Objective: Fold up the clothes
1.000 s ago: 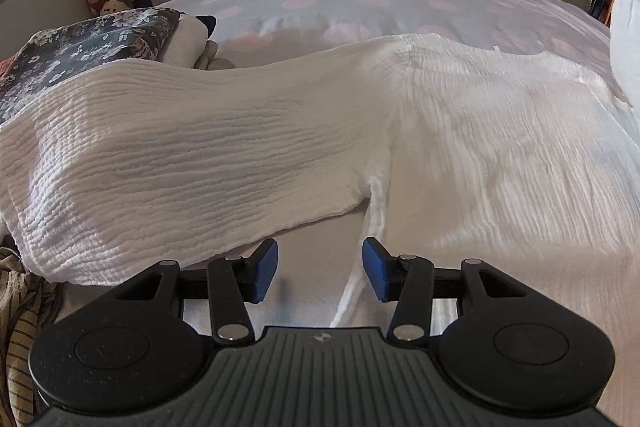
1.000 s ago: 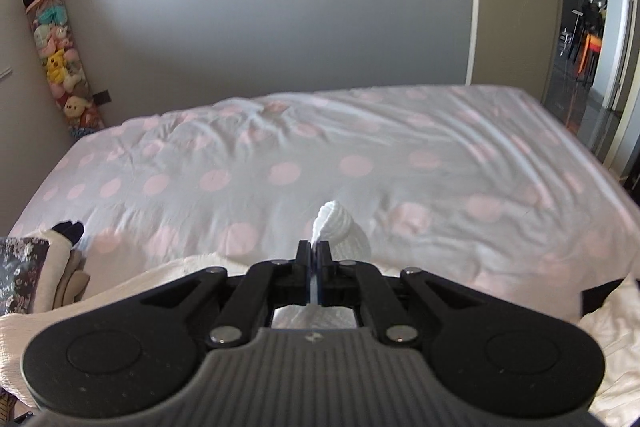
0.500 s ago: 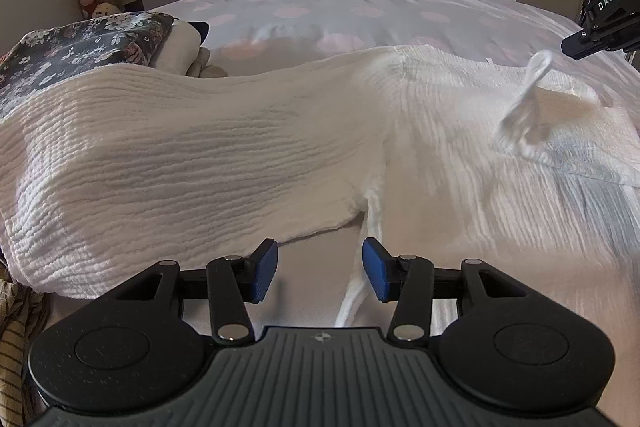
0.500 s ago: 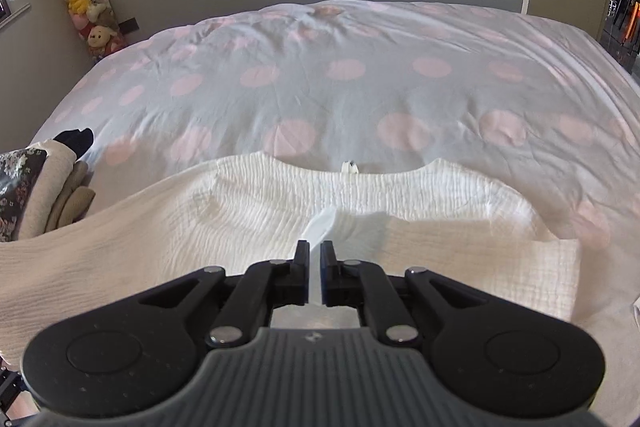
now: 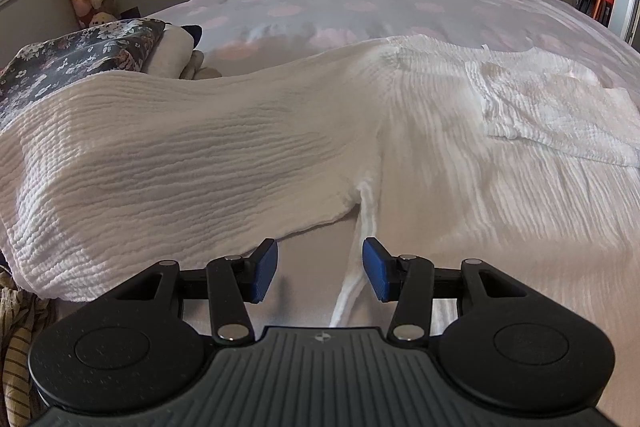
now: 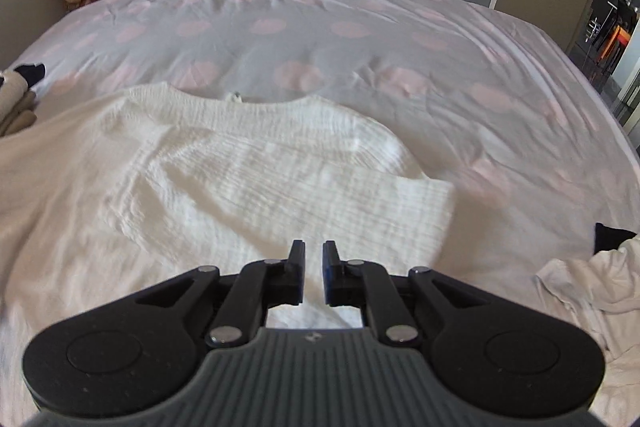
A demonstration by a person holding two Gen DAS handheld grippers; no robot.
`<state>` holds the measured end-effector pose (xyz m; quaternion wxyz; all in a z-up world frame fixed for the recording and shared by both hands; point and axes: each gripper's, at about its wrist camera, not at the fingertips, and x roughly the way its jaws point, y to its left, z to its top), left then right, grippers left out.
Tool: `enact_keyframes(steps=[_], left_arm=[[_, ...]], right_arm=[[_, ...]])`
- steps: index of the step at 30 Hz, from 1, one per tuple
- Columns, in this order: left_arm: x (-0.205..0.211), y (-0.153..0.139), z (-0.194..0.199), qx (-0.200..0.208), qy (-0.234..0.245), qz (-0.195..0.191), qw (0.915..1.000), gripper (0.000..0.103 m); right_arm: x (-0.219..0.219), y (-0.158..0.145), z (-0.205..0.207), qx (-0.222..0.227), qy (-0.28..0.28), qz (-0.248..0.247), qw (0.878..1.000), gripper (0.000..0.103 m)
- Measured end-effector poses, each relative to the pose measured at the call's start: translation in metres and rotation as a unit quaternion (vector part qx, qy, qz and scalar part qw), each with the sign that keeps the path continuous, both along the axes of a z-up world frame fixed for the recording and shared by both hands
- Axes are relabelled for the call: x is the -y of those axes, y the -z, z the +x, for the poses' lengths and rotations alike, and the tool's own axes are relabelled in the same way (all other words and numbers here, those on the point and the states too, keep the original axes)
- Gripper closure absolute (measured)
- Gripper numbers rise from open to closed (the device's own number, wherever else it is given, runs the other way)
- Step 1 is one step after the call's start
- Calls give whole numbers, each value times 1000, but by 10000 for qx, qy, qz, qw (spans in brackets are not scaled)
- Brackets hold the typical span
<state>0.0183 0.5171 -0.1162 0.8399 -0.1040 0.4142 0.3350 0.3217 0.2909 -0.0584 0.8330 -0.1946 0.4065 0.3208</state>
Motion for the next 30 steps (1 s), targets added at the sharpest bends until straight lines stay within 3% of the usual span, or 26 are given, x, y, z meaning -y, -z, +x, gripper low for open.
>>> enact_keyframes(steps=[9, 13, 17, 20, 26, 30], left_arm=[[1, 6, 2, -186, 11, 33, 9998, 58], [1, 9, 2, -279, 38, 36, 9996, 58], [0, 11, 1, -294, 34, 33, 9996, 58], [-2, 12, 0, -291, 13, 9, 9996, 58], [-2, 13, 0, -316, 40, -6, 9995, 58], [-3, 13, 0, -343, 24, -6, 9994, 58]], right_arm=[[40, 41, -20, 461, -506, -713, 9951, 61], [32, 62, -36, 1039, -1033, -1322, 9803, 58], [25, 79, -47, 1537, -1344, -1802, 9622, 65], [30, 80, -47, 1672, -1313, -1766, 9610, 93], [53, 65, -26, 1418, -464, -1401, 9788, 98], [77, 61, 1, 719, 521, -780, 9930, 99]])
